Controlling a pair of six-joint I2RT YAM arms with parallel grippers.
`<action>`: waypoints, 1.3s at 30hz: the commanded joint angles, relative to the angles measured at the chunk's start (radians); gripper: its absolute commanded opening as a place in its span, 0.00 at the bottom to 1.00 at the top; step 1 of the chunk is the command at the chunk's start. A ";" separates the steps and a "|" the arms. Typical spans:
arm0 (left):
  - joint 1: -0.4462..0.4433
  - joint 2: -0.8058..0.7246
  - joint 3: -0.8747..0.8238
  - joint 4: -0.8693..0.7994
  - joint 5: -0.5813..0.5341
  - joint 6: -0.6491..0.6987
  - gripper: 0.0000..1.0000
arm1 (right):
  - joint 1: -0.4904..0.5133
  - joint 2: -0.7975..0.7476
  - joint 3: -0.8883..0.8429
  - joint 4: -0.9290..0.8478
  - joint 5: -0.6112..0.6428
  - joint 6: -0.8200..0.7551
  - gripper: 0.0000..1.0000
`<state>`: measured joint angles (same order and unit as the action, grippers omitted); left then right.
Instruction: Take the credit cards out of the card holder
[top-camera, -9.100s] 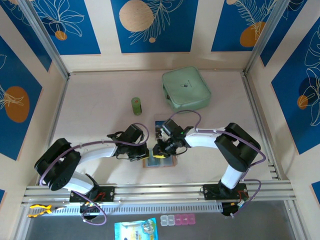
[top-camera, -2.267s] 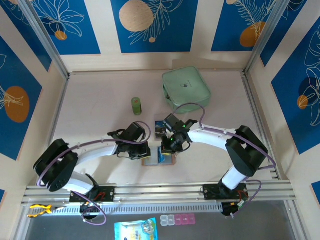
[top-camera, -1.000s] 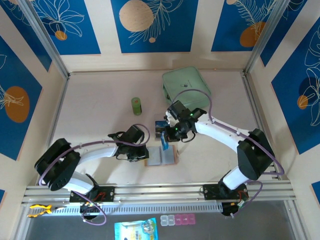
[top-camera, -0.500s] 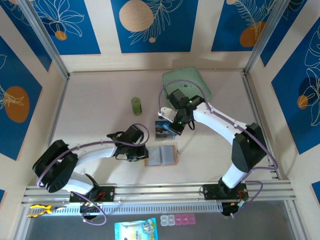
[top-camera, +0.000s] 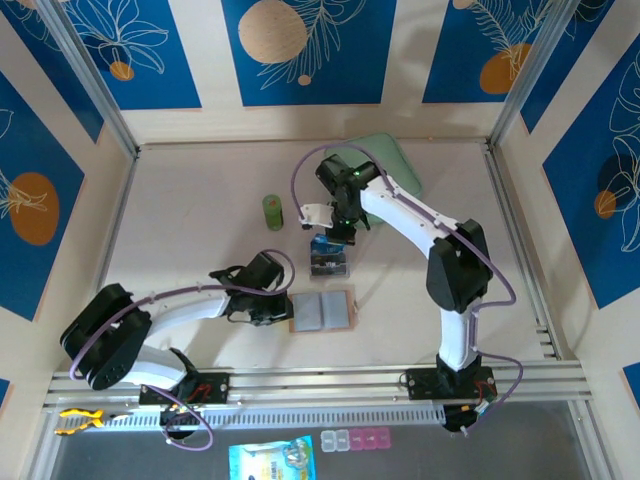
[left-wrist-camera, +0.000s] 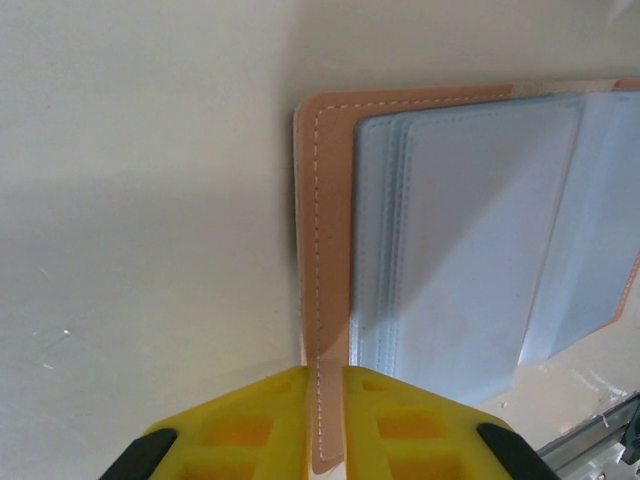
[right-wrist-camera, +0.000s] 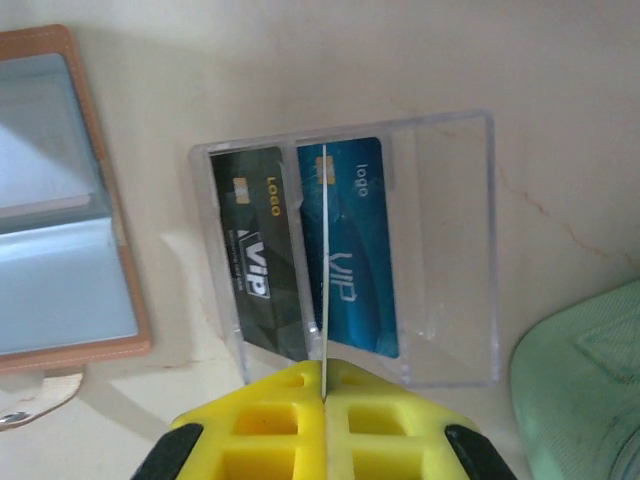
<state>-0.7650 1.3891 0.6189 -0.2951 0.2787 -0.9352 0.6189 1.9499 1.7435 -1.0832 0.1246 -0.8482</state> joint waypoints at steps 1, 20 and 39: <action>0.011 -0.012 -0.016 0.005 -0.010 -0.012 0.15 | -0.010 0.041 0.066 -0.072 -0.019 -0.056 0.02; 0.020 0.002 -0.006 0.010 0.005 -0.002 0.15 | -0.031 0.101 0.073 -0.034 -0.007 -0.051 0.16; 0.021 0.016 0.024 0.026 0.030 0.011 0.13 | -0.034 -0.232 -0.304 0.338 -0.184 0.506 0.16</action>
<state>-0.7544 1.3903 0.6167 -0.2764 0.2810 -0.9356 0.5865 1.8072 1.5482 -0.9028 0.0265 -0.5953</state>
